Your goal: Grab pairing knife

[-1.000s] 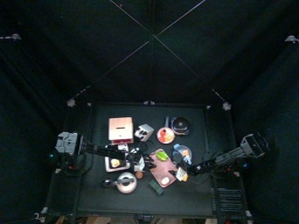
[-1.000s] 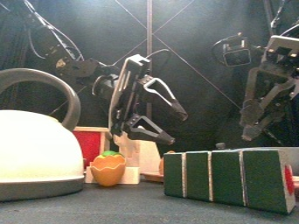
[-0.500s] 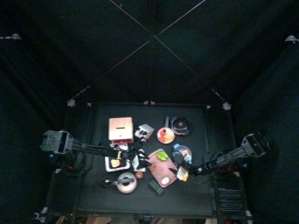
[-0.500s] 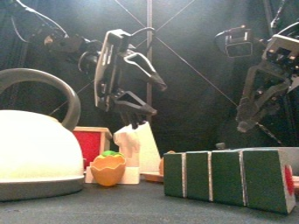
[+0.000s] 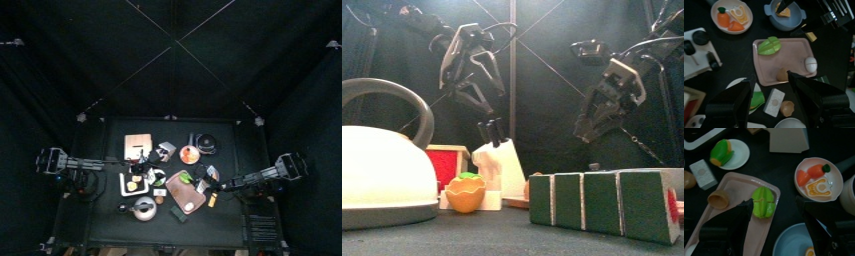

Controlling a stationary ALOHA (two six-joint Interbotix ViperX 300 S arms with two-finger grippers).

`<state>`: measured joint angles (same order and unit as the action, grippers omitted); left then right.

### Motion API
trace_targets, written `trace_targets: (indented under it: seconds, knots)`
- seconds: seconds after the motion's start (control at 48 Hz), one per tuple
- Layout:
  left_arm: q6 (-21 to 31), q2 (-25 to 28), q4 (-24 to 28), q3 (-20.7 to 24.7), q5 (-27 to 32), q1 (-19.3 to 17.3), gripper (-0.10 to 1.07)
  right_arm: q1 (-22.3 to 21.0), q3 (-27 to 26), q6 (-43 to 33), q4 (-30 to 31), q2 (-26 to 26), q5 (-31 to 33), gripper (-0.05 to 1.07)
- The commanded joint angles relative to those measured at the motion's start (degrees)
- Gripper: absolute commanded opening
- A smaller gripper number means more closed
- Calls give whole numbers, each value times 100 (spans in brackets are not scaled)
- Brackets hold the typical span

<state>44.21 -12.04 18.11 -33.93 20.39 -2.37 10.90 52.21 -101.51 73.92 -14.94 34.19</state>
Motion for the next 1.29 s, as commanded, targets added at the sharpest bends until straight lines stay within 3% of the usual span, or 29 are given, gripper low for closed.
trace_targets:
  seconds: [0.0,0.25,0.667,0.875,1.271]
  knots:
    - [26,-167,325,246,352,-53,89,-281,-202,-18,79,-26,26,98]
    - [202,-105,817,281,536,-272,89,-1441,-642,-88,-88,-9,211,98]
    - [360,519,1775,501,949,-378,89,-2830,-1213,-123,97,501,-580,98]
    - [404,791,1881,703,1002,-439,89,-2979,-1239,-105,105,756,-686,98]
    - [1195,896,1688,729,1107,-545,79,-2953,-1204,-53,105,765,-694,98]
